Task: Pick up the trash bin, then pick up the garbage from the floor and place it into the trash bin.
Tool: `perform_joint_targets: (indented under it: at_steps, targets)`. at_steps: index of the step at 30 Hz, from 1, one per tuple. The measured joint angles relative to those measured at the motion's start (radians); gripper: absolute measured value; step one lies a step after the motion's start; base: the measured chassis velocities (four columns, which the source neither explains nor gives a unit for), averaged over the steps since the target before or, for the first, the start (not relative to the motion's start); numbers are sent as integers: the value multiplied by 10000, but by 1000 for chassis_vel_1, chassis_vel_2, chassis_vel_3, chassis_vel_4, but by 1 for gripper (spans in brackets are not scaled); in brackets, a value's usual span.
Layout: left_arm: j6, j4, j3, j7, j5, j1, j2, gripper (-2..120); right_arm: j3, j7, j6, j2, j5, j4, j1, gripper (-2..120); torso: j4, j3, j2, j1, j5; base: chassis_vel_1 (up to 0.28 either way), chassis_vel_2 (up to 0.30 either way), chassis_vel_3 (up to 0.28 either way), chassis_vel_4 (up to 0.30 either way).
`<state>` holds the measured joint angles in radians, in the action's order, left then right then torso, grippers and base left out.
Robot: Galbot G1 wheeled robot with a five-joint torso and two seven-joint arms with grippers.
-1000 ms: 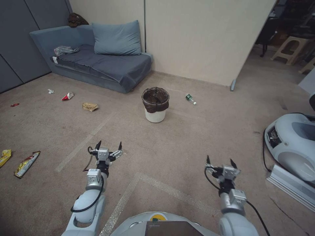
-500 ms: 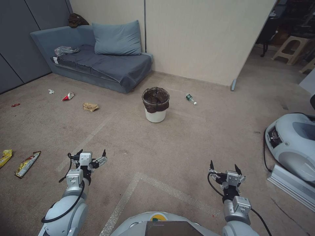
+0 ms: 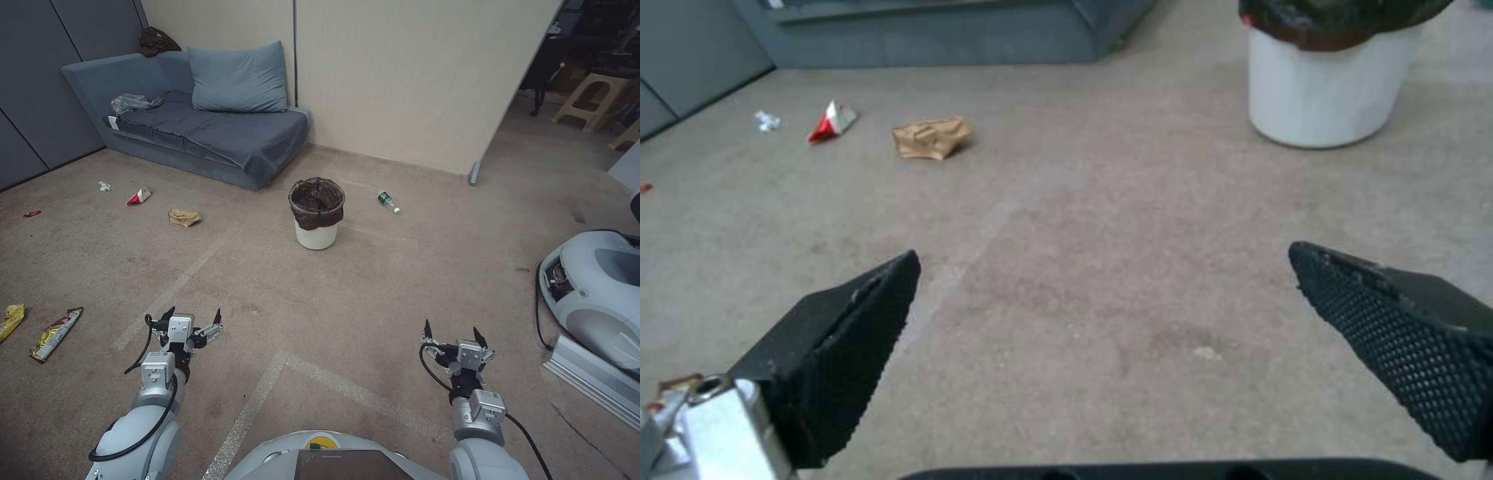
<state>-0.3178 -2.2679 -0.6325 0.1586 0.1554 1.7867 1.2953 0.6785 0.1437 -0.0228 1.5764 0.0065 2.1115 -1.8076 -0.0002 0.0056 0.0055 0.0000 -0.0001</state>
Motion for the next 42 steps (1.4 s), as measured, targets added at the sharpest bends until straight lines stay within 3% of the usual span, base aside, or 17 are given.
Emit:
perform_joint_targets:
  at_steps: [17,42]
  targets:
    - [481,238,351,30,-449,279,233,100,26,-43,-128,-18,65,-195,182,100,0,-1,0,-1,1,-19,12,16,-21]
    - [434,441,319,16,-458,-36,379,100,-9,-78,-218,-10,62,-332,212,100,-3,2,-1,1,-3,-178,183,178,-170]
